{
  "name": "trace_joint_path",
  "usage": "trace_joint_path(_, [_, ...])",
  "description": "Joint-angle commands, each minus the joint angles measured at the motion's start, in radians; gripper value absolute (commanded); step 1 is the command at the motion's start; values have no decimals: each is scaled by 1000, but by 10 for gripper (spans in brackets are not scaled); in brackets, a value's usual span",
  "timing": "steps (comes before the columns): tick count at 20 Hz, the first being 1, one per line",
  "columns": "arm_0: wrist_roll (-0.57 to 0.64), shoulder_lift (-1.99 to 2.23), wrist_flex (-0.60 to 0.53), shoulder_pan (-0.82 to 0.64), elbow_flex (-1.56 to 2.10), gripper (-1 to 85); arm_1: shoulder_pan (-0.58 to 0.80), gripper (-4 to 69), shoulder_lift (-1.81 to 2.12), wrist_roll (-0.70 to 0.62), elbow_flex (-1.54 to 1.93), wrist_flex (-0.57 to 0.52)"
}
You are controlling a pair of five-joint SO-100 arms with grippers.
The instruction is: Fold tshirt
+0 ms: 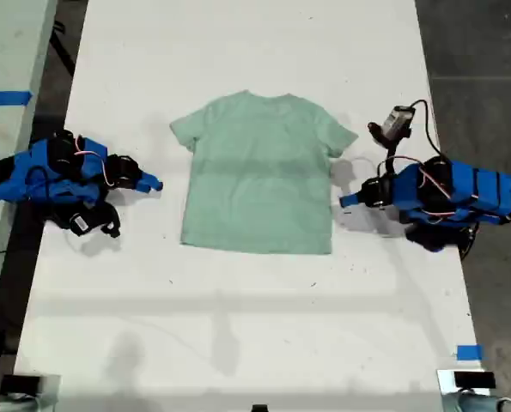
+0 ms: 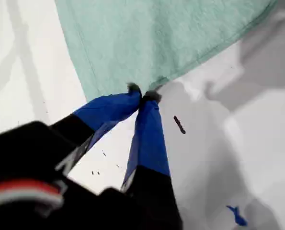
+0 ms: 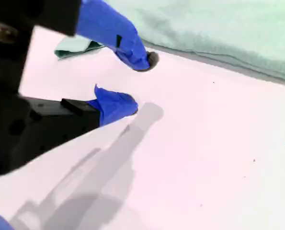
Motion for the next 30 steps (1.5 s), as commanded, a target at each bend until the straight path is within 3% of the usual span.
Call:
trace_joint_path(1, [-95, -5, -71, 29, -8, 1, -43, 3, 8, 893, -34, -71])
trace_joint_path(12, [-124, -5, -66, 8, -34, 1, -63, 3, 8, 856, -55, -72])
trace_joint_path(20, [-130, -11, -52, -21, -86, 1, -46, 2, 3, 796, -140, -9])
trace_joint_path(25, [-109, -166, -120, -49, -193, 1, 23, 2, -253, 647, -380, 3])
trace_joint_path(30, [49, -601, -101, -153, -581, 1, 166, 1, -675, 399, -770, 72])
